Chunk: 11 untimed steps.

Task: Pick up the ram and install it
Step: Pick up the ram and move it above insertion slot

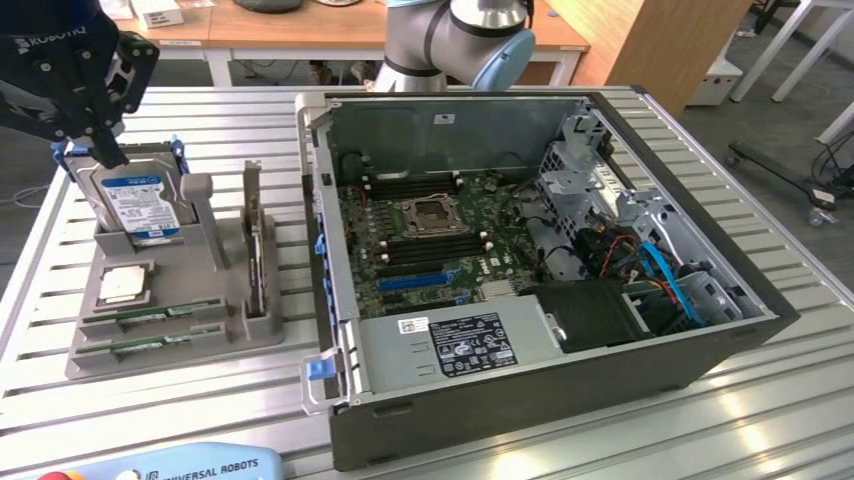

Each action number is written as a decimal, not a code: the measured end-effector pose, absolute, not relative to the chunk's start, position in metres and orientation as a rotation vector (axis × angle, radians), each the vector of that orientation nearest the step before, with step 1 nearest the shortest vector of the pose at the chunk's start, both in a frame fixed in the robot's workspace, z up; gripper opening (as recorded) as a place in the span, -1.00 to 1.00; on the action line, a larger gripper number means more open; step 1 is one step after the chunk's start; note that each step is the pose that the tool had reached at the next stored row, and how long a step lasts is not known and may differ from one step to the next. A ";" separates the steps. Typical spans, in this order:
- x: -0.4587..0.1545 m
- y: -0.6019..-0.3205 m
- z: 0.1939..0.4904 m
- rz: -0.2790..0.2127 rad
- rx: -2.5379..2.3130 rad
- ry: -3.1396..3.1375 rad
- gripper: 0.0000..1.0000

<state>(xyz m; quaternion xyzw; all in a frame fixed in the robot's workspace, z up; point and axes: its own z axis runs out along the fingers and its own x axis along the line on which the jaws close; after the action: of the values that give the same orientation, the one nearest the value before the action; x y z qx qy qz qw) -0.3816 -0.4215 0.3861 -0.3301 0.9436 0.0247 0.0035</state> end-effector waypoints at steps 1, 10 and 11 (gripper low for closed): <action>-0.382 -0.421 0.386 0.077 -1.059 2.950 -0.80; -0.382 -0.421 0.386 0.076 -1.285 2.863 -0.80; -0.382 -0.421 0.386 0.076 -1.309 2.853 -0.80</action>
<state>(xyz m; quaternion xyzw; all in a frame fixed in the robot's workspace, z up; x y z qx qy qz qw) -0.3816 -0.4215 0.3861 -0.4170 0.9086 0.0242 0.0009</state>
